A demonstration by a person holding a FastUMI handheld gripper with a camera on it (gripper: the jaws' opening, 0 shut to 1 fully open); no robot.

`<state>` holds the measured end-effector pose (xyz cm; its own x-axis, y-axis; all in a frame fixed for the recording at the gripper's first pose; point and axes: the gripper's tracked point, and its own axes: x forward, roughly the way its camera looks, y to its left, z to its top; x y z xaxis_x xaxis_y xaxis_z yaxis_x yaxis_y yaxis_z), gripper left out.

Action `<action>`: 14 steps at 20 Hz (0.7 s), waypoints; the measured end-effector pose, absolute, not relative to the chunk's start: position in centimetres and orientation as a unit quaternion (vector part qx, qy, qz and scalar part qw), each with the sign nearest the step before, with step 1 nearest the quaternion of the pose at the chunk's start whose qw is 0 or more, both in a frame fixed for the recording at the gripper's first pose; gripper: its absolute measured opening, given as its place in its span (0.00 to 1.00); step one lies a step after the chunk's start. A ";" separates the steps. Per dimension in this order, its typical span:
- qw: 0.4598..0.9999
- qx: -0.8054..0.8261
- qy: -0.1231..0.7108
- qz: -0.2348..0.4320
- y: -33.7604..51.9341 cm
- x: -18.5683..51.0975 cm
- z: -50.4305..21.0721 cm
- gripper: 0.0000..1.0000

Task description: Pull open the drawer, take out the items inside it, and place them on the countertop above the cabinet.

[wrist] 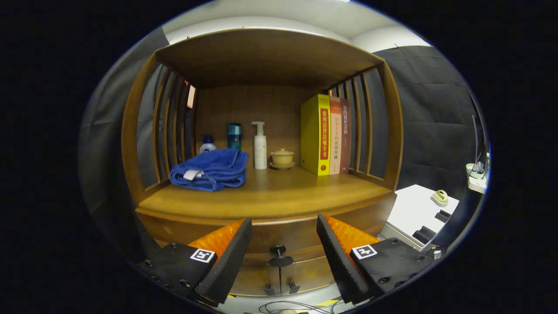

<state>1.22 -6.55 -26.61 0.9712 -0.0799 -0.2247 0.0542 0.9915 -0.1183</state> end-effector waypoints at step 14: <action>0.979 -0.041 0.198 -0.033 -7.1 2.5 -35.8 0.67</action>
